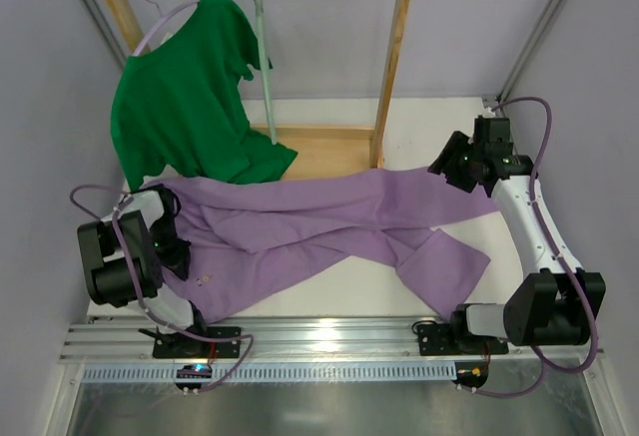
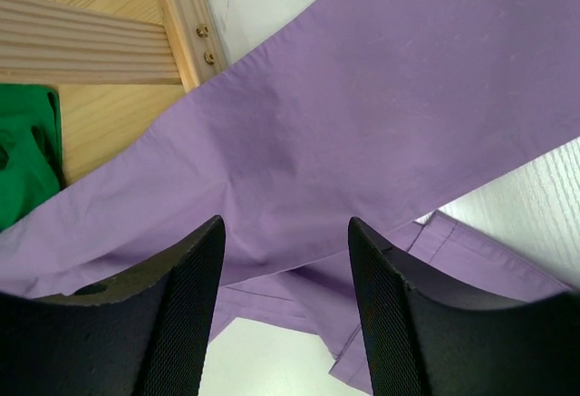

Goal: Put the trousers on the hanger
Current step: Fold the trousers

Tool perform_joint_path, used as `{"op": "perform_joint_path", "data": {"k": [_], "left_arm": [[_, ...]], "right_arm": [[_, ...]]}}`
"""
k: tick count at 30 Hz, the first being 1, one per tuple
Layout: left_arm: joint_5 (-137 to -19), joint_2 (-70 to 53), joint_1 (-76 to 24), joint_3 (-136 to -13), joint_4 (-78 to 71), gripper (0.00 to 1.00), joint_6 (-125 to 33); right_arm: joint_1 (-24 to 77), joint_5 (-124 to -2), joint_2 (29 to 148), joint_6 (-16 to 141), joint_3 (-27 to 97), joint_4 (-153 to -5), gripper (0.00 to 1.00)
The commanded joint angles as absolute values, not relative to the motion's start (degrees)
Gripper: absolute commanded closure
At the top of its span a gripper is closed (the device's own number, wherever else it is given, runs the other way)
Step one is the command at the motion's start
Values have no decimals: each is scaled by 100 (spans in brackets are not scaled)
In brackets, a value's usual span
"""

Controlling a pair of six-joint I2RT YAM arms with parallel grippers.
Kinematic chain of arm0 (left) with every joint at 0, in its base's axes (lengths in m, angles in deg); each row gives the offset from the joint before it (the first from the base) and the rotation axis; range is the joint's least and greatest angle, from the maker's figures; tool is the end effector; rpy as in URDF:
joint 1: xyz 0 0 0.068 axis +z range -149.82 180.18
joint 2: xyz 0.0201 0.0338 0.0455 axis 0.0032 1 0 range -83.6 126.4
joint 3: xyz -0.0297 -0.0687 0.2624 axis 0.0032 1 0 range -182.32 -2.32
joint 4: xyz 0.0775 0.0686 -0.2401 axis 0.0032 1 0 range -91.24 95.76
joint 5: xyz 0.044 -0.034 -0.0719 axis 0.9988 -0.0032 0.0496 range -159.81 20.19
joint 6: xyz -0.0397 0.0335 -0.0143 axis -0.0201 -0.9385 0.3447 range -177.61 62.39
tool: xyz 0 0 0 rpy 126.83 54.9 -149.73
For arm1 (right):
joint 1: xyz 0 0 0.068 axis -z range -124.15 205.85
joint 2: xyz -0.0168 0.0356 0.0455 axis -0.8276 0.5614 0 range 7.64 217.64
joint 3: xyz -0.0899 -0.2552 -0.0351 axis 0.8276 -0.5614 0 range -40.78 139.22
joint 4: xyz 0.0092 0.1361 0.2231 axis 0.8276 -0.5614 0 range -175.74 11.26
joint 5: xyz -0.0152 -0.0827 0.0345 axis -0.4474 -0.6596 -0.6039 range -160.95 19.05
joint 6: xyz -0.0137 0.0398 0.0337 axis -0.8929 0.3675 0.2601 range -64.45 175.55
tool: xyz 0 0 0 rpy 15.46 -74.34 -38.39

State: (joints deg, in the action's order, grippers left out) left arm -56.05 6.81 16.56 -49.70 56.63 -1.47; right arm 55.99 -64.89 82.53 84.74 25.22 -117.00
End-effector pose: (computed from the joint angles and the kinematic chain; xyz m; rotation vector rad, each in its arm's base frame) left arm 0.2100 0.0706 0.1476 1.7542 -2.4502 -0.4397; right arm 0.2770 0.0031 0.3095 0.5637 2.3528 0.3618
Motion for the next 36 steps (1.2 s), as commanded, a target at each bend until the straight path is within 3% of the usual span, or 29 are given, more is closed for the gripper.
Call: {"op": "perform_joint_path", "data": {"k": [1, 7, 14, 19, 23, 28, 31, 36], "left_arm": [[-4644, 1097, 1819, -5373, 5484, 93, -302], [-4380, 1256, 1934, -5813, 5326, 93, -654], [-4457, 1072, 1952, -6112, 5422, 83, -786], [-5108, 317, 1943, -5762, 5265, 76, -681], [-5539, -413, 1943, -5278, 5045, 71, -558], [-6223, -766, 1934, -4671, 4816, 67, -391], [-6383, -451, 1925, -4793, 5008, 68, -399], [-6840, -107, 1855, -4847, 5027, 67, -487]], "right_arm": [[5796, -6384, 8217, 8841, 2637, -11828, 39], [6402, -5882, 8358, 10062, 1795, -12136, 37], [6648, -6971, 8551, 10925, 1749, -13382, 38], [6587, -7016, 8270, 11400, 1346, -13403, 44], [6359, -7745, 8182, 11716, 1354, -13717, 44], [6315, -7781, 8015, 12471, 1135, -13982, 42], [6017, -7859, 8207, 12621, 1248, -13807, 41], [4620, -8263, 9174, 12472, 1871, -13912, 39]]}}
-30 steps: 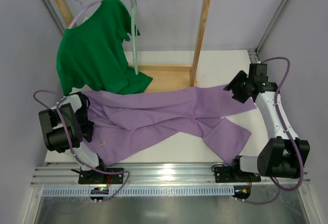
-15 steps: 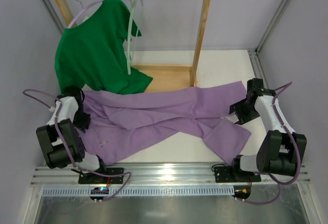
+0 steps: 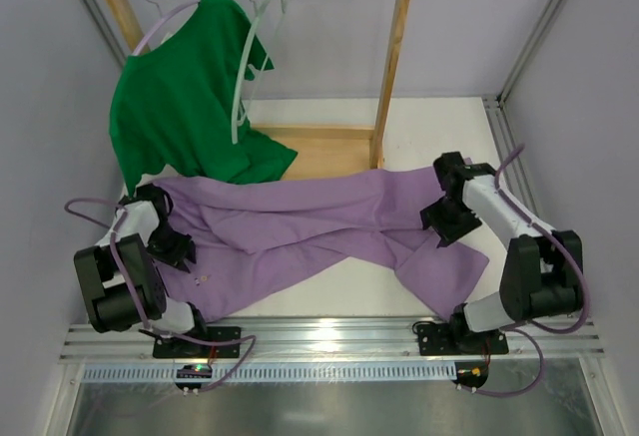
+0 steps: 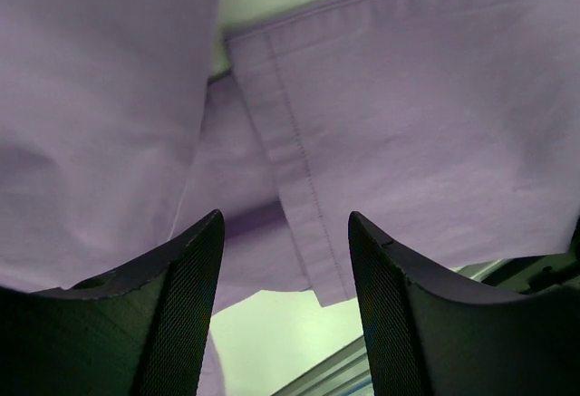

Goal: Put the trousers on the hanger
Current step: Fold the trousers

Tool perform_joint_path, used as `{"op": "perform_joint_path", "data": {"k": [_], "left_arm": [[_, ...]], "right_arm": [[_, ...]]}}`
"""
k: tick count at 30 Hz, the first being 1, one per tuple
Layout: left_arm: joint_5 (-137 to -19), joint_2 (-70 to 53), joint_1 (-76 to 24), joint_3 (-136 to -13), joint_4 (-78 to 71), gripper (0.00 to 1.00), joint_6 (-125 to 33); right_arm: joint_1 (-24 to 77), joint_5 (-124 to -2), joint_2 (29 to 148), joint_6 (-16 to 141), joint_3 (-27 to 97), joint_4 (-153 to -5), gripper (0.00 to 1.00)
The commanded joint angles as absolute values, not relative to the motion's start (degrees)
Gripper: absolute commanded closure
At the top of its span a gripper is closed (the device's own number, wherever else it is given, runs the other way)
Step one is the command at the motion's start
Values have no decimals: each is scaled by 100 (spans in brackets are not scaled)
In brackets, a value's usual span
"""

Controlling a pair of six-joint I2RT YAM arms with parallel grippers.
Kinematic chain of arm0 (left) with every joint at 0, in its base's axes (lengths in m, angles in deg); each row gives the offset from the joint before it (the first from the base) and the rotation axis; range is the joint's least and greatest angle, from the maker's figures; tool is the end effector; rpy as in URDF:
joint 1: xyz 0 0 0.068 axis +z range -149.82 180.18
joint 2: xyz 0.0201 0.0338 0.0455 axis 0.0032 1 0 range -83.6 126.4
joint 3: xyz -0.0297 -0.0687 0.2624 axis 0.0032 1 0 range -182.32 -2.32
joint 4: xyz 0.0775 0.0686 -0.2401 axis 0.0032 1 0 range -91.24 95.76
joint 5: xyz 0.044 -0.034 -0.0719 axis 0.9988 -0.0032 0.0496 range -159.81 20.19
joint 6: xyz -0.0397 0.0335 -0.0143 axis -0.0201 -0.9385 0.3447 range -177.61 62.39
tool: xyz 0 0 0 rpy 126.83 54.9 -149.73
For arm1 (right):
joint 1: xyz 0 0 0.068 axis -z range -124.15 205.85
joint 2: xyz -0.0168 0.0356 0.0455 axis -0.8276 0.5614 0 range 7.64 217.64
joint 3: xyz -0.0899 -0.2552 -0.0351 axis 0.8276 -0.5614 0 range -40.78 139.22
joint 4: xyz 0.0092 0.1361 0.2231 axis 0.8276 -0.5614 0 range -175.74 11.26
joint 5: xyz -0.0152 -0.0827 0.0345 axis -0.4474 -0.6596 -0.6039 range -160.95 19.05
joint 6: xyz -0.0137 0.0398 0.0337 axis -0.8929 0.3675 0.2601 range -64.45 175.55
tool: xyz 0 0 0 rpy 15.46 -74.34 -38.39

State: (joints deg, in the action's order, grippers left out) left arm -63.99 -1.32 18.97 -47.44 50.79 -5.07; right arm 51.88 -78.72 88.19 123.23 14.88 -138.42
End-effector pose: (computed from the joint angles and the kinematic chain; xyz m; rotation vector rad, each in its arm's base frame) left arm 0.2048 0.0735 0.1656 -1.8055 2.5140 0.1442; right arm 0.2344 0.0114 0.2164 1.5833 2.5302 -0.0817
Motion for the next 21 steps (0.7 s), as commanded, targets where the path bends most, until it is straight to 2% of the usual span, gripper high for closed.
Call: {"op": "perform_joint_path", "data": {"k": [1, 6, 16, 19, 20, 21], "left_arm": [[-6875, -168, 1838, -4803, 4966, 67, -487], [-6814, -388, 1820, -4478, 4720, 65, -487], [-6902, 201, 1820, -4258, 4377, 66, -558], [-6753, 157, 1820, -4240, 4350, 66, -549], [-6727, 157, 1811, -4240, 4376, 66, -540], [-6709, 166, 1811, -4249, 4376, 66, -514]], "right_arm": [[4453, -8351, 9366, 12542, 1890, -13964, 39], [3644, -8835, 9588, 12919, 1820, -14157, 39], [3142, -8897, 9913, 13132, 1354, -13956, 40], [3150, -8941, 9949, 13167, 1240, -13851, 49], [3142, -9002, 9931, 13210, 1266, -13868, 60], [3150, -9133, 9914, 13228, 1292, -13894, 65]]}}
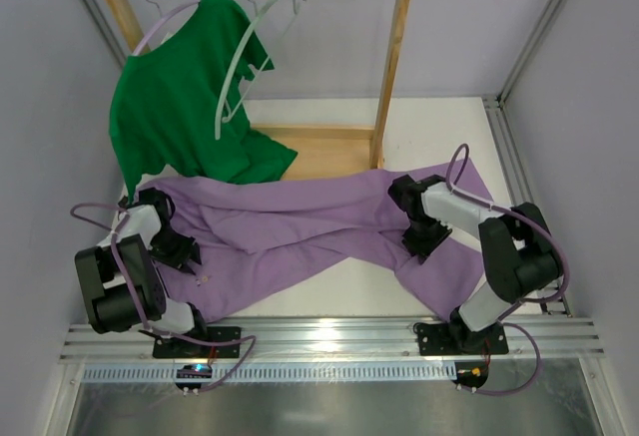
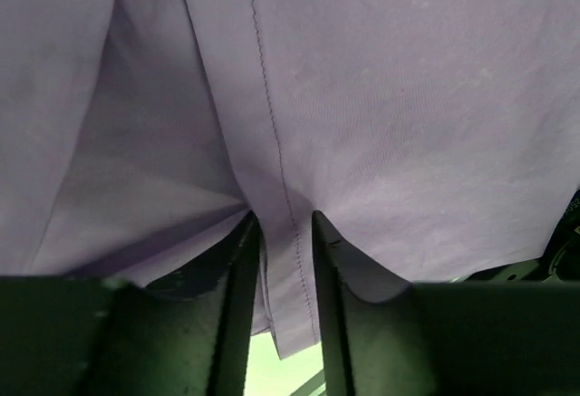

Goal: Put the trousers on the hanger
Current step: Fold the trousers

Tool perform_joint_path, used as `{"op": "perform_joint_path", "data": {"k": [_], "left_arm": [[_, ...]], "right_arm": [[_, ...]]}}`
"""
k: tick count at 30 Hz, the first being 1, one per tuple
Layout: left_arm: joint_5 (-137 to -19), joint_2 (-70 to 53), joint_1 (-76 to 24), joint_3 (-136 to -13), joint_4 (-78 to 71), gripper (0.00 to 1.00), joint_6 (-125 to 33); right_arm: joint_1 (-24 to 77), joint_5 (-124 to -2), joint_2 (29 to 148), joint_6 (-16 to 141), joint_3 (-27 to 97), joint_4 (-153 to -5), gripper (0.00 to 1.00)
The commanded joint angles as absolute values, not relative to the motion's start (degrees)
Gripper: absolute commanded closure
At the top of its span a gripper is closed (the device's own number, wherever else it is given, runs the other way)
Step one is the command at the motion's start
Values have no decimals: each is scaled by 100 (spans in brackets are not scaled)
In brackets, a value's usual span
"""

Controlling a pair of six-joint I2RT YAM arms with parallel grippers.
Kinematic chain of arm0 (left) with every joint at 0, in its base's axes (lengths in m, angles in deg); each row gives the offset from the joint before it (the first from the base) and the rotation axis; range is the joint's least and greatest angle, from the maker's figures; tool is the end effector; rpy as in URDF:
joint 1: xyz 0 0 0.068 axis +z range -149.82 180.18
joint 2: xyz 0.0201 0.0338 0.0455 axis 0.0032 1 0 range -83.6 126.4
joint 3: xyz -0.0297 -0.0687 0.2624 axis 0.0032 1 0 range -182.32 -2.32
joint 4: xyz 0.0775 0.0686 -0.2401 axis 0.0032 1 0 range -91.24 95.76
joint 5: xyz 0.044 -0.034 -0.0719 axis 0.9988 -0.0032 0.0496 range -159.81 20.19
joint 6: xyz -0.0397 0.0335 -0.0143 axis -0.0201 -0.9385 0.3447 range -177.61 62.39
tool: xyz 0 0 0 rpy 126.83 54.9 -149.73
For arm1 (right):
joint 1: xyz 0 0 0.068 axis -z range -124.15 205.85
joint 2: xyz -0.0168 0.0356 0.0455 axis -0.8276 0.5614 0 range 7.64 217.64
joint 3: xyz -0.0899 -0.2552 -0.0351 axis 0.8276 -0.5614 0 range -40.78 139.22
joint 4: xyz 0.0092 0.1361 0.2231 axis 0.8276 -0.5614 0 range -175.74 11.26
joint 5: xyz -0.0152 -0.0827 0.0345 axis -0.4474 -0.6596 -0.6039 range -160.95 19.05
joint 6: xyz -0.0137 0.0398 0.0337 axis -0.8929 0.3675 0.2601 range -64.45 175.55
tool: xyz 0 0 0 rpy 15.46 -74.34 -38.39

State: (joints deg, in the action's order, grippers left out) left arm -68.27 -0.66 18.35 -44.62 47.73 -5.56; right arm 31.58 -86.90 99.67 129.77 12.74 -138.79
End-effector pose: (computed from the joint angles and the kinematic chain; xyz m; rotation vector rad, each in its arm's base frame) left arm 0.2023 0.0674 0.1520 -1.7986 2.5580 0.0371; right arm 0.2250 0.0907 0.1646 1.2363 2.7290 -0.4441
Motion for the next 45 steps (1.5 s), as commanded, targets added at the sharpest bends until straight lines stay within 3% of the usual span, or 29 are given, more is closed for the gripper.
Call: {"op": "perform_joint_path", "data": {"k": [1, 6, 12, 19, 28, 31, 35, 40, 45], "left_arm": [[-6630, 174, 1811, -4257, 4385, 66, -505], [-6287, 359, 1820, -4450, 4526, 66, -505], [-5822, 640, 1986, -4740, 4728, 66, -558], [-5205, 991, 2364, -5039, 4754, 65, -768], [-4898, 1019, 2479, -5523, 4974, 64, -874], [-4828, 869, 2470, -5698, 5114, 61, -918], [-4810, 474, 2479, -5849, 5510, 40, -795], [-4837, -150, 2505, -5638, 5879, 33, -401], [-5449, -476, 2680, -5585, 6529, 34, 119]], "right_arm": [[3142, -9248, 9870, 13246, 1336, -14007, 69], [3500, -9959, 9458, 13307, 1775, -14666, 96], [4222, -10812, 8377, 13203, 2294, -15370, 96], [5739, -11480, 7436, 12966, 2347, -15520, 96], [7527, -11490, 7443, 12455, 2884, -15442, 96], [7677, -11341, 7819, 12385, 2883, -15187, 96], [7791, -11235, 8295, 12114, 3059, -14889, 96], [7791, -10709, 8244, 11322, 2919, -14010, 96], [7800, -10383, 8024, 11023, 2901, -13517, 96]]}}
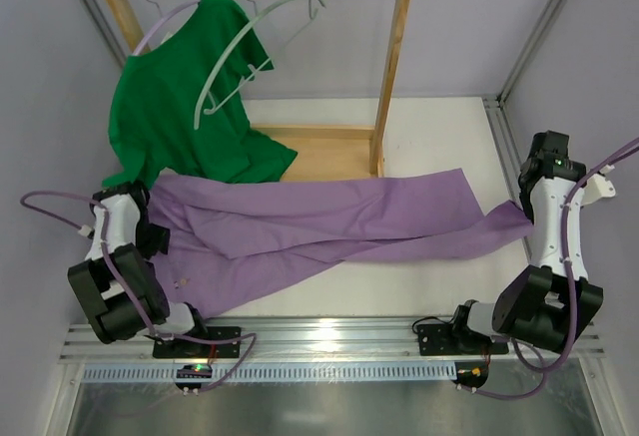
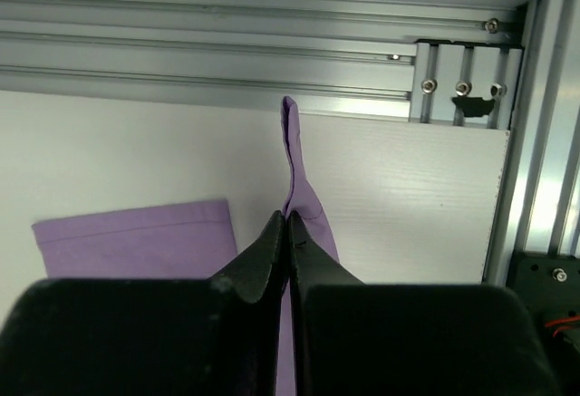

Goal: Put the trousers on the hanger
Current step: Fold the trousers

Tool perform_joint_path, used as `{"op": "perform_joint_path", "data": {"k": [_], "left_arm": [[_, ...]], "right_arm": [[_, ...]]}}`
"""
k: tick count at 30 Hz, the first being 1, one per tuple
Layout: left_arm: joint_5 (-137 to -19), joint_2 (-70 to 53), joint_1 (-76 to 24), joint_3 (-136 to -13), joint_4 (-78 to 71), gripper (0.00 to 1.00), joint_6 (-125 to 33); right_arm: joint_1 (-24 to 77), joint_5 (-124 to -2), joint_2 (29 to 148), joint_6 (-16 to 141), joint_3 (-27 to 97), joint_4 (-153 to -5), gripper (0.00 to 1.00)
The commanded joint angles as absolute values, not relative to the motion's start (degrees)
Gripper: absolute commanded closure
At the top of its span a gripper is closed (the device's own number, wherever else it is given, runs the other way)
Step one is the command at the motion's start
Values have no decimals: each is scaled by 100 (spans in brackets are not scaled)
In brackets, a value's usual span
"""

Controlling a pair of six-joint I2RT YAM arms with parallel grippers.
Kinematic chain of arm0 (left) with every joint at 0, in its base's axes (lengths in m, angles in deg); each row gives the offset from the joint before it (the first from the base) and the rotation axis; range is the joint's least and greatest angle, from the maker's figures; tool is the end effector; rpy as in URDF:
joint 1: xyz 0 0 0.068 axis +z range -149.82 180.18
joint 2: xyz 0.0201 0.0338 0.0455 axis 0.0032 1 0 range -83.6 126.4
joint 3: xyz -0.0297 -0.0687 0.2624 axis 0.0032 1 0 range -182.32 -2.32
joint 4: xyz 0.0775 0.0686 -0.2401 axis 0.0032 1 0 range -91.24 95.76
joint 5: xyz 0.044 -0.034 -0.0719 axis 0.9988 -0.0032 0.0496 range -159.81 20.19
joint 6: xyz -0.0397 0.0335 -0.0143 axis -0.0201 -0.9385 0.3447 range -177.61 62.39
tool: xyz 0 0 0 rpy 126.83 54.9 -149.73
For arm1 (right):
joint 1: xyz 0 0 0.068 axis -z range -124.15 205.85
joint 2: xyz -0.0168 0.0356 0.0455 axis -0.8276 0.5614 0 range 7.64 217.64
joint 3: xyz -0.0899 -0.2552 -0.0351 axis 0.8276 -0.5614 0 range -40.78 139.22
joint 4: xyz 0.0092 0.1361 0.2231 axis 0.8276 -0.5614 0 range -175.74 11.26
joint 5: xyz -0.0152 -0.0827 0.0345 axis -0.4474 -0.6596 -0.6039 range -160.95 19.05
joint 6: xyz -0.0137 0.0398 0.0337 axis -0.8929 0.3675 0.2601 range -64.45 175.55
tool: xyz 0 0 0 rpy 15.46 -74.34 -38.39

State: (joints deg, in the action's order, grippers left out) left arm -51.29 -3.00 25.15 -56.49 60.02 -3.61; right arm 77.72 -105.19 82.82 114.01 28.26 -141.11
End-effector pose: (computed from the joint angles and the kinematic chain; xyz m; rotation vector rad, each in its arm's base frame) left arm 0.2013 0.1062 0.2110 -1.9073 2.2996 0.4565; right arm 0.2157 -0.1082 0.3059 1.7542 1.8480 -0.5925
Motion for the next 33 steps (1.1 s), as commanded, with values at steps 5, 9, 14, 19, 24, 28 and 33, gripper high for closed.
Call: {"op": "perform_joint_path", "data": {"k": [5, 9, 14, 19, 24, 28, 33], "left_arm": [[-5530, -511, 2988, -5489, 6758, 31, 313], [-5567, -572, 3698, -4998, 6723, 34, 233], [-5547, -757, 3789, -4873, 6513, 60, 383], [-5391, -460, 3780, -4811, 6116, 85, 585], [-5329, 332, 3788, -4873, 5687, 99, 295], [-5083, 605, 3780, -5109, 5519, 100, 146], [-5047, 868, 3736, -5645, 5011, 99, -371]], "right_arm": [[7809, -10181, 8217, 10777, 2910, -13315, 96], [7809, -10084, 8323, 10636, 2910, -13183, 96], [7809, -9881, 8279, 10521, 2927, -13068, 96], [8028, -9943, 8278, 10504, 2857, -13086, 96], [8423, -9759, 8288, 10328, 2717, -13007, 96], [8573, -9679, 8077, 10170, 2742, -12989, 96], [8600, -9636, 7822, 10205, 2875, -13209, 96]]}}
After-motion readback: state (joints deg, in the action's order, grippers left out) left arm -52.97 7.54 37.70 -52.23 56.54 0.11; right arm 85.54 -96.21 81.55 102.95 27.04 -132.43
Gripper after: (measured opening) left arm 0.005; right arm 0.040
